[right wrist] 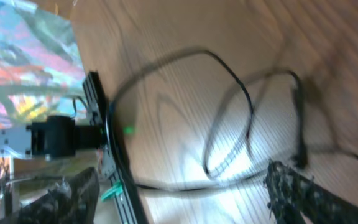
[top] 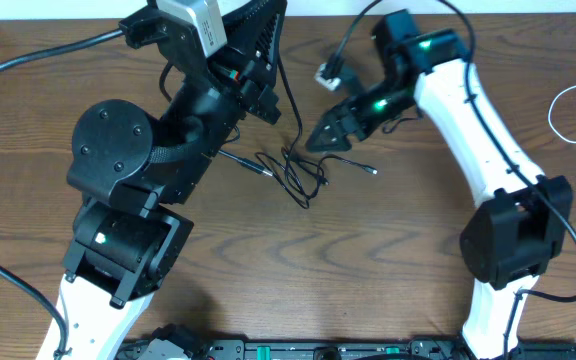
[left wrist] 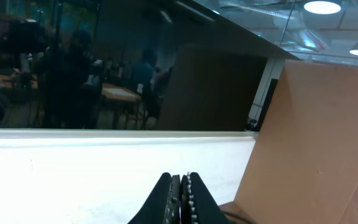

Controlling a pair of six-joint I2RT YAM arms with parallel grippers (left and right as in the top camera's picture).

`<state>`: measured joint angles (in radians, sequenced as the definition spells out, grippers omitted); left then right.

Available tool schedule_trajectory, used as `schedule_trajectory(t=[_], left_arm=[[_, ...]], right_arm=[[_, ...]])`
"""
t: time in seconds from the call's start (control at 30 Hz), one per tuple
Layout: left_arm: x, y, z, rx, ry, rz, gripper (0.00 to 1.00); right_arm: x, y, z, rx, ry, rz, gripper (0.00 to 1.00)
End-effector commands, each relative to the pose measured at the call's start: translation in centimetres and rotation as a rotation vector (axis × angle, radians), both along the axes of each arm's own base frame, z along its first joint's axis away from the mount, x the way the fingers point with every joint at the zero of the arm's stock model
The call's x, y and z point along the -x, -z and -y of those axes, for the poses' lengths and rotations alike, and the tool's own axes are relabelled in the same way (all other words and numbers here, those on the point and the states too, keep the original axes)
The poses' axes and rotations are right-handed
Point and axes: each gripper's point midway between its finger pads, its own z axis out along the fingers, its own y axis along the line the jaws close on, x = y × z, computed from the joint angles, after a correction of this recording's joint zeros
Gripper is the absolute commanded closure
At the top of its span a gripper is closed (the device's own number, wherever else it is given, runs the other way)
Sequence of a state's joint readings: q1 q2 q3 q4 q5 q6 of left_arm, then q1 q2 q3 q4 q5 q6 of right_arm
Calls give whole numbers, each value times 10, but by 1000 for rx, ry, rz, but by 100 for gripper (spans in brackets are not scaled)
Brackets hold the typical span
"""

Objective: Untangle cables

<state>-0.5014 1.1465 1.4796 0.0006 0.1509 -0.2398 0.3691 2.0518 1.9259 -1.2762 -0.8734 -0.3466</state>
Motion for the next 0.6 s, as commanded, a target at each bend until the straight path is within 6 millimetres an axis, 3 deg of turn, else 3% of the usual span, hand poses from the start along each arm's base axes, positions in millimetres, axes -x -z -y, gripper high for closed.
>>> schedule_trajectory(t=[0.0,0.17,0.33,0.4,0.47,0.57], left_arm=[[1,-1,-2,12,-6,-2,92],[1,-1,-2,12,-6,-2,93],[1,0,-2,10,-7,-6,93],[1,1,-2,7,-7,-11,93],[0,4,-2,0,-7,-23,93],[0,13,-2,-23,-9,-54,93]], right_arm=[[12,1,-28,-32,11,-76,20],[14,18,-59,13,81,-116,28],[33,52,-72,109,66,-121,34],[31,67,-69,176,109,-114,47],[20,79,-61,245,184,-94,70],[-12,88,-36,354,337,-29,99]])
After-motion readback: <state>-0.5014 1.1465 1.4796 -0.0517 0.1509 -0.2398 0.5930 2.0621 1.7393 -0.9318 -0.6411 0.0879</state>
